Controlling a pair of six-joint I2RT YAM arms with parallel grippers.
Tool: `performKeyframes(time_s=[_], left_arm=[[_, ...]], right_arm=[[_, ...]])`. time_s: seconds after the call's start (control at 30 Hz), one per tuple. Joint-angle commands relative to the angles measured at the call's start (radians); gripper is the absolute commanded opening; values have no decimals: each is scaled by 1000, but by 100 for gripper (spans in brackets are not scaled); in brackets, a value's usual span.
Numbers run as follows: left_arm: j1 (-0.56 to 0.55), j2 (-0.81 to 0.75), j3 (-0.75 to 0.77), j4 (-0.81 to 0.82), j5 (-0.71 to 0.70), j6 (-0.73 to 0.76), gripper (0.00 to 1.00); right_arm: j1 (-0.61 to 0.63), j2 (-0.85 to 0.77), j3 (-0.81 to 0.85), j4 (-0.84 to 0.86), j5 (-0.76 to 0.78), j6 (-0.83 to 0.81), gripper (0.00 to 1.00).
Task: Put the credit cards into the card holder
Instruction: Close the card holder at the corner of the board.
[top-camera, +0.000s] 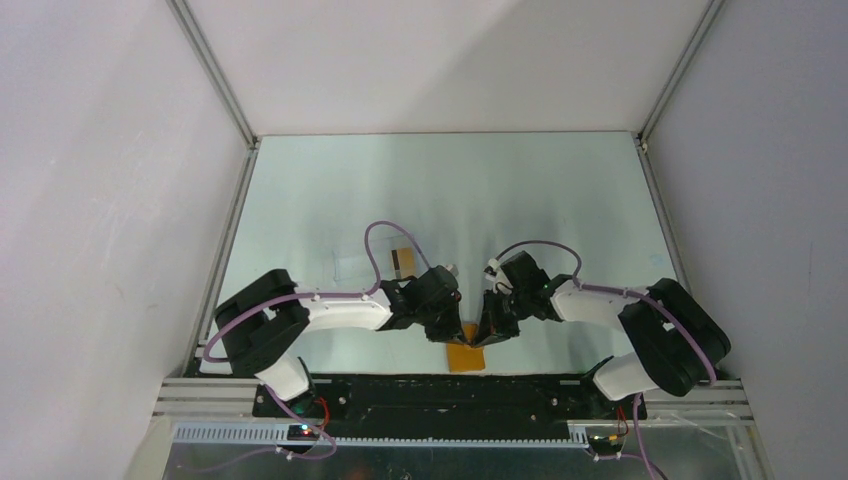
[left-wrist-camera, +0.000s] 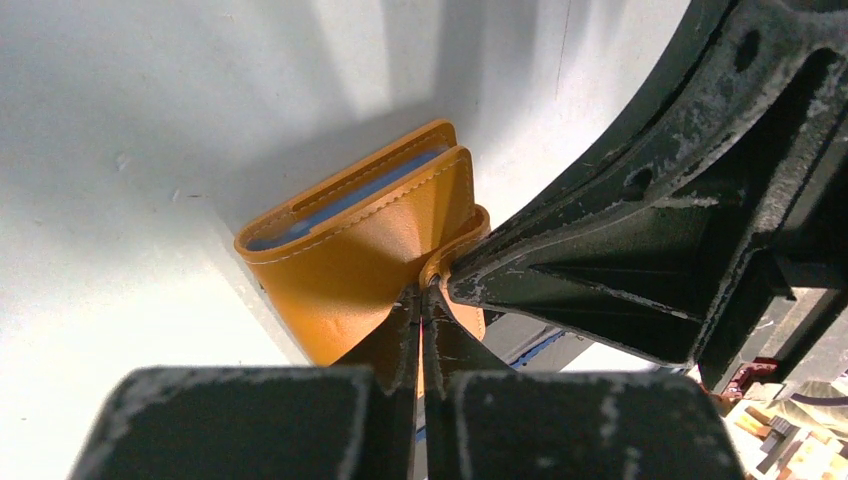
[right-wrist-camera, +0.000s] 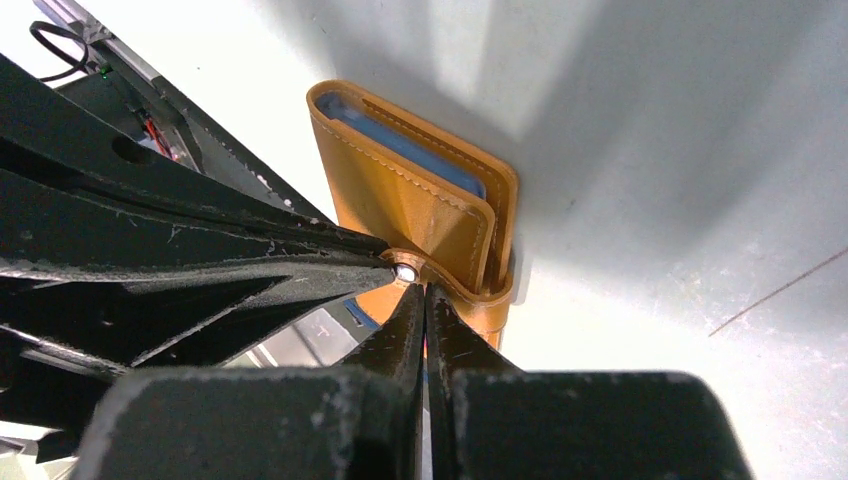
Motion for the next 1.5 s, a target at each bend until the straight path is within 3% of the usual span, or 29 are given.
performKeyframes(time_s=[0.0, 0.37, 0.97, 1.47], left_arm=[[-8, -20, -17, 30, 8, -16, 0], [-13, -46, -25, 25, -1, -28, 0], [-35, -15, -23, -10, 1, -36, 0], [-51, 18, -12, -42, 10, -67, 0]], right_arm=[[23, -45, -23, -9, 52, -5, 1], [23, -127, -23, 14, 50, 17, 7], [26, 16, -23, 82, 55, 20, 7], [119, 33, -1, -146, 214, -26, 0]])
